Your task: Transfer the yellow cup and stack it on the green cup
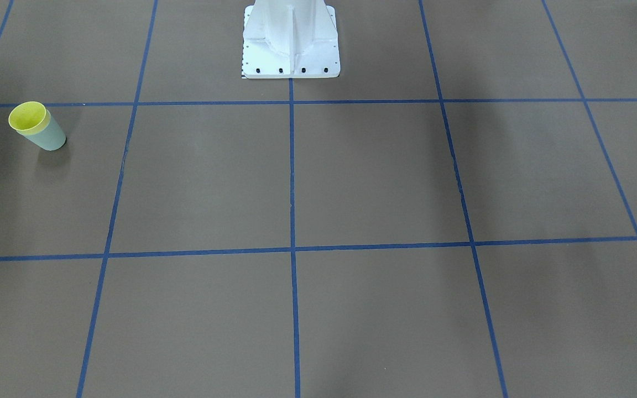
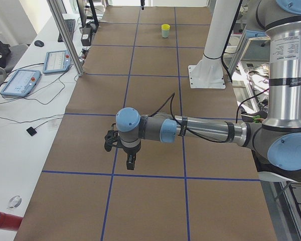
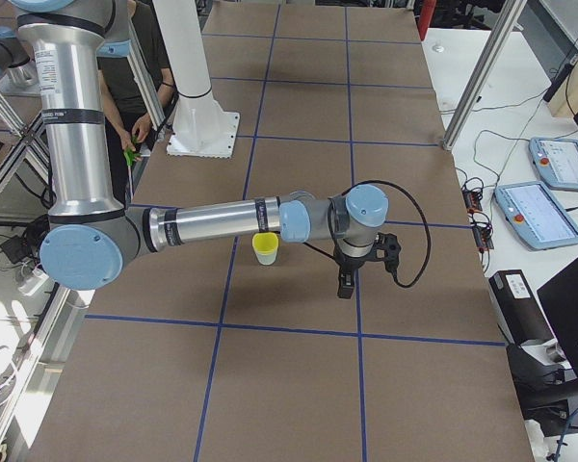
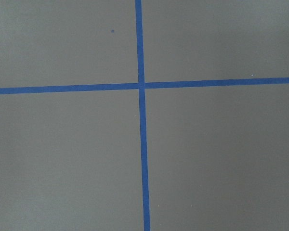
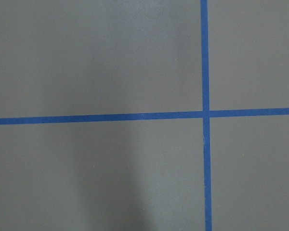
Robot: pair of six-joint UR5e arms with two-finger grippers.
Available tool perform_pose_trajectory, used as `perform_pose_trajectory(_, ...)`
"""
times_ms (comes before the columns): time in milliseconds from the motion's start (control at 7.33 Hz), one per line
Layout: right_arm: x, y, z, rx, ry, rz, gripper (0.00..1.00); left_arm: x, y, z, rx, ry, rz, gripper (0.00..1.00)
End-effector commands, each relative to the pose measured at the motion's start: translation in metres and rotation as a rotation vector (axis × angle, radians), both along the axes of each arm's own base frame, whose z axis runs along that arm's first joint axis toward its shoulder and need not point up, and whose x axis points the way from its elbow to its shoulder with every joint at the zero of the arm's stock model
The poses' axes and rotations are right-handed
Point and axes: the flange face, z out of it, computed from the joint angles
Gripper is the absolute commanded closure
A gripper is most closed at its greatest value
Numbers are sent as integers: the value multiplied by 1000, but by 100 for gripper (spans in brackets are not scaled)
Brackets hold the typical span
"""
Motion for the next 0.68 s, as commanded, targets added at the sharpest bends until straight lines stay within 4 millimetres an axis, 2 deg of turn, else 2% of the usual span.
perform_pose_trajectory(0,0,0,1,2,0,-6,0,0,1,-3,4,4,0,0)
perform_pose_trajectory(545,-1,0,-3,2,-24,-6,0,1,3,-1,-1,11,1,0)
